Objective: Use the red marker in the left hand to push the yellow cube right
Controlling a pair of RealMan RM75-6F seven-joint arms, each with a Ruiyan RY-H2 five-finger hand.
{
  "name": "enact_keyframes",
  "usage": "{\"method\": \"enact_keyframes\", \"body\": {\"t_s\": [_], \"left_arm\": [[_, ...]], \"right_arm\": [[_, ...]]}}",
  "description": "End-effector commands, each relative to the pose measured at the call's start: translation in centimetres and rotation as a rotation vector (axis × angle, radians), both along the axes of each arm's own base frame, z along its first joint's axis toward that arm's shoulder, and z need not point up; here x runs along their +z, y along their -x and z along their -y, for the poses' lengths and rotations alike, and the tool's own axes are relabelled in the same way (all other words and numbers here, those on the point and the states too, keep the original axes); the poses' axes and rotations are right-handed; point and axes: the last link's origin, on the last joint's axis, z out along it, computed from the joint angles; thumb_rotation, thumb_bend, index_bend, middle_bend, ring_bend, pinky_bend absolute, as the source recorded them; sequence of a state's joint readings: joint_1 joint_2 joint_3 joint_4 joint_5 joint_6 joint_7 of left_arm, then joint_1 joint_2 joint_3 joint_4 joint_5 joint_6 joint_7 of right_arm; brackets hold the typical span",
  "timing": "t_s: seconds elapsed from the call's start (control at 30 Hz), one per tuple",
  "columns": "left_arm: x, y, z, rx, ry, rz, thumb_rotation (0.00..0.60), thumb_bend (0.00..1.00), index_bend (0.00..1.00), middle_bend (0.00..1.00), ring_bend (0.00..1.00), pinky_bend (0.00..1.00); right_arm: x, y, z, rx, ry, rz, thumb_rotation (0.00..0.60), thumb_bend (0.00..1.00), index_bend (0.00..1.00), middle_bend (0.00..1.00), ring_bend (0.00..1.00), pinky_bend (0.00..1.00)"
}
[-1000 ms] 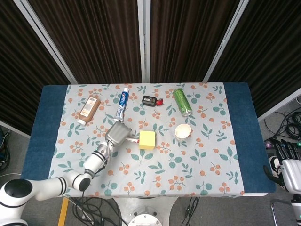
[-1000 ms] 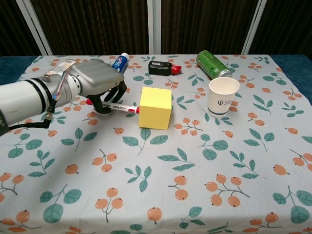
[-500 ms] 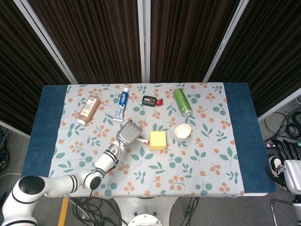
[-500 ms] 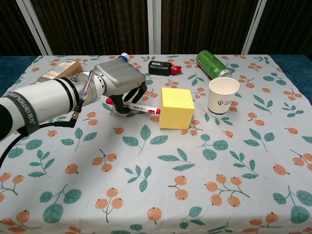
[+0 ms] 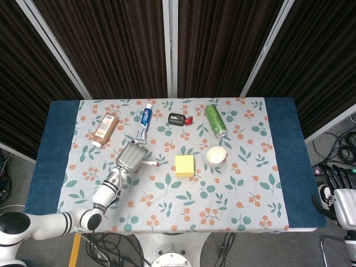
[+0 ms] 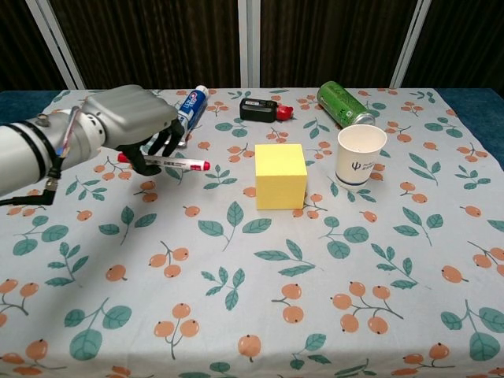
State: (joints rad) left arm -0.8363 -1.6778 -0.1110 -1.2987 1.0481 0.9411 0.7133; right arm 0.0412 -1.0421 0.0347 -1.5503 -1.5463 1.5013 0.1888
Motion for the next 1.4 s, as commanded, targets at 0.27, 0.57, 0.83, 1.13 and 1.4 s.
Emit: {"method": "enact_keyframes", "body": {"t_s": [0.27, 0.57, 0.83, 1.13, 1.4], "left_arm": [[0.6, 3.1, 1.3, 0.078, -0.002, -0.039, 0.6, 0.38, 0.59, 0.67, 0.54, 0.48], [1.6, 3.9, 2.3, 0.11, -0.015, -0.035, 0.6, 0.38, 0.4, 0.51, 0.42, 0.43], [7.5, 6.2, 3.2, 0.151, -0.234, 0.151, 0.6, 0.35, 0.33, 0.44, 0.34, 0.36], [14.7, 12.7, 7.3, 0.237, -0.433, 0.242, 0.6, 0.14, 0.3, 0.31, 0.24, 0.32], [16.6, 15.9, 13.0, 0.307, -0.469, 0.243, 0.6, 0.09, 0.3, 0.31, 0.24, 0.32]], "right_arm": [[-0.2, -0.3, -0.1, 0.008, -0.005, -0.001, 0.6, 0.27, 0.03, 0.1, 0.0, 0.0], [-0.1, -0.5, -0.1, 0.009, -0.001, -0.003, 0.6, 0.27, 0.03, 0.1, 0.0, 0.0], [0.0, -0.3, 0.1, 0.006, -0.004, -0.002, 0.6, 0.27, 0.03, 0.1, 0.0, 0.0], [-0.2, -0.1, 0.7, 0.002, -0.013, 0.014, 0.6, 0.27, 0.03, 0.1, 0.0, 0.0], [-0.7, -0.3, 0.9, 0.006, -0.025, 0.015, 0.6, 0.27, 0.03, 0.1, 0.0, 0.0]]}}
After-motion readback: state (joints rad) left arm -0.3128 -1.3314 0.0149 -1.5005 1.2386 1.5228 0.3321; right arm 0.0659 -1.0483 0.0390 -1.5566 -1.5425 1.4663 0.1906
